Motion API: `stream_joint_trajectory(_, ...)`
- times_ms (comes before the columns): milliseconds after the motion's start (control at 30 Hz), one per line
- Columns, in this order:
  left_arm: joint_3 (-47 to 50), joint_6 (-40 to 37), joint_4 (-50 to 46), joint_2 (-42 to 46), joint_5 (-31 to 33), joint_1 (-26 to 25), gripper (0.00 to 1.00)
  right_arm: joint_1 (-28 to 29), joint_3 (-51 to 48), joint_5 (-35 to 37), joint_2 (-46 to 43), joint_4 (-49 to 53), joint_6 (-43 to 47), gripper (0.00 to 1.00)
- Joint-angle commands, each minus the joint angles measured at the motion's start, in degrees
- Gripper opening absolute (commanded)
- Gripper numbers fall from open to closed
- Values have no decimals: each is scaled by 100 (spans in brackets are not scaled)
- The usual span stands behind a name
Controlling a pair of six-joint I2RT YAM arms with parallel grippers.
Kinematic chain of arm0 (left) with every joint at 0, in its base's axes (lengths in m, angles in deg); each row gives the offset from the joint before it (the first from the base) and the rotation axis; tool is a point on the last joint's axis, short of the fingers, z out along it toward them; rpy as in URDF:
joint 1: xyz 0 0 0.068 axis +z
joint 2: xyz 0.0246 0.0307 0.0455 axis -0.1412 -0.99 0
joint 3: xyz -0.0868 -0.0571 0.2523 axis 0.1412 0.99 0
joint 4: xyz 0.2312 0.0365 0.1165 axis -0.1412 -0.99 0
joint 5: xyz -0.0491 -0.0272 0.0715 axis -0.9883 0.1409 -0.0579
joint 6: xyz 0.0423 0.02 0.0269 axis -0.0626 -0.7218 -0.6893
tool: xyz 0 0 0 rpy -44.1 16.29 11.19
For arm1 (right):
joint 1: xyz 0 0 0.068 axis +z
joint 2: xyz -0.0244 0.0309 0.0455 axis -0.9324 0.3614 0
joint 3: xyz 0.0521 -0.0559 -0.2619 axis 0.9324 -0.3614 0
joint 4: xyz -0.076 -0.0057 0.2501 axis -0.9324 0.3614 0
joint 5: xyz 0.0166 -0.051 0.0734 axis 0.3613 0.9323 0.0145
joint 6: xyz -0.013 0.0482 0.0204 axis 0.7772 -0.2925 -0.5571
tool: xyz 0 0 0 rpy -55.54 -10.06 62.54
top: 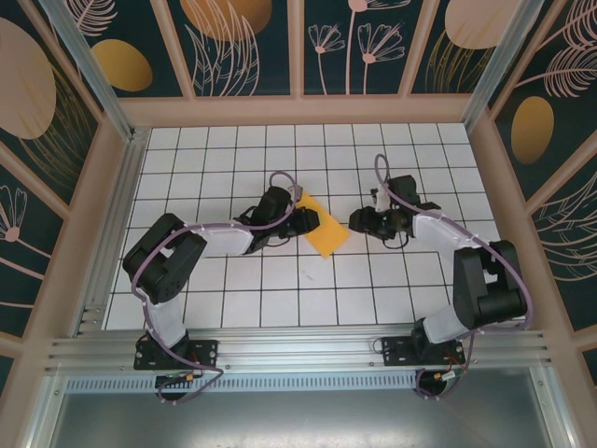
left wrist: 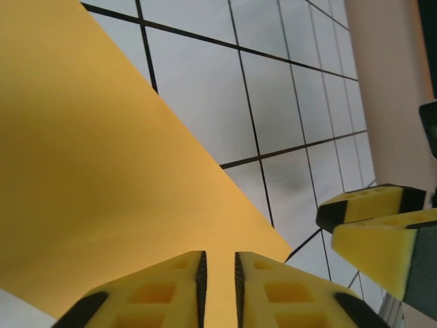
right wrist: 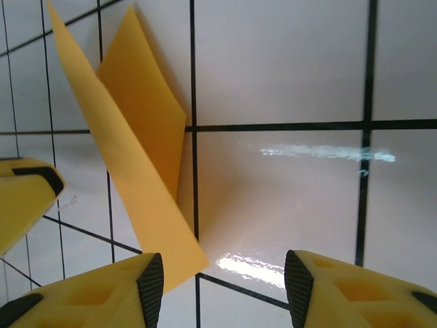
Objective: Fold a paper plane with a square sheet of paper (pick it up from the middle)
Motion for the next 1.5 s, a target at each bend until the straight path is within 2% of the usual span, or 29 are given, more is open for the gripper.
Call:
stream_joint_trajectory(0,-730,-743,-1558,185,1129,-458,29,-564,-233,-600,-209,-525,-118,54)
stream_joint_trajectory(133,-1725,-1254,-2959,-238,2447,-980,45,-1225,-491,-950,-317,-858,-350,55)
stream_joint_trajectory(200,-2207,-1351,-3516,-501,2891,-1193,48,-1490,-597,-1016,-412,-1013,-450,57)
stream_joint_trajectory(233,-2414,-1394,-3734,-633,3094,-1317,53,-1599,-605,-1005,-426,-1004,-452,57)
stream_joint_trajectory(367,-3201,-1377,-4442,-1153,3563,-1704,60,-1680,-533,-948,-436,-880,-333,58)
stream_joint_trajectory(467,-3864,-1320,-5138,-1547,4388,-1917,75,-1685,-560,-919,-500,-893,-319,59)
stream_joint_trajectory(533,-4148,-1274,-5416,-1733,4549,-1934,78,-1684,-591,-824,-570,-882,-307,59)
stream_joint_trajectory(633,-4245,-1252,-5363,-1886,4339,-1980,80,-1683,-606,-781,-606,-845,-234,59)
stream_joint_trajectory(733,-4537,-1248,-5621,-2183,4487,-2045,80,-1684,-593,-745,-620,-801,-201,60)
stream_joint_trajectory(933,-4814,-1223,-5816,-2492,4645,-2083,76,-1679,-585,-863,-591,-762,-132,61)
stream_joint_trajectory(1100,-4875,-1208,-5898,-2571,4750,-2086,66,-1673,-633,-933,-587,-779,-146,61)
stream_joint_trajectory(1333,-4487,-1220,-5373,-2145,4651,-2089,44,-1563,-585,-1021,-420,-716,-99,62)
stream_joint_trajectory(1467,-4217,-1211,-5152,-1936,4674,-2085,25,-1389,-517,-928,-348,-647,-74,62)
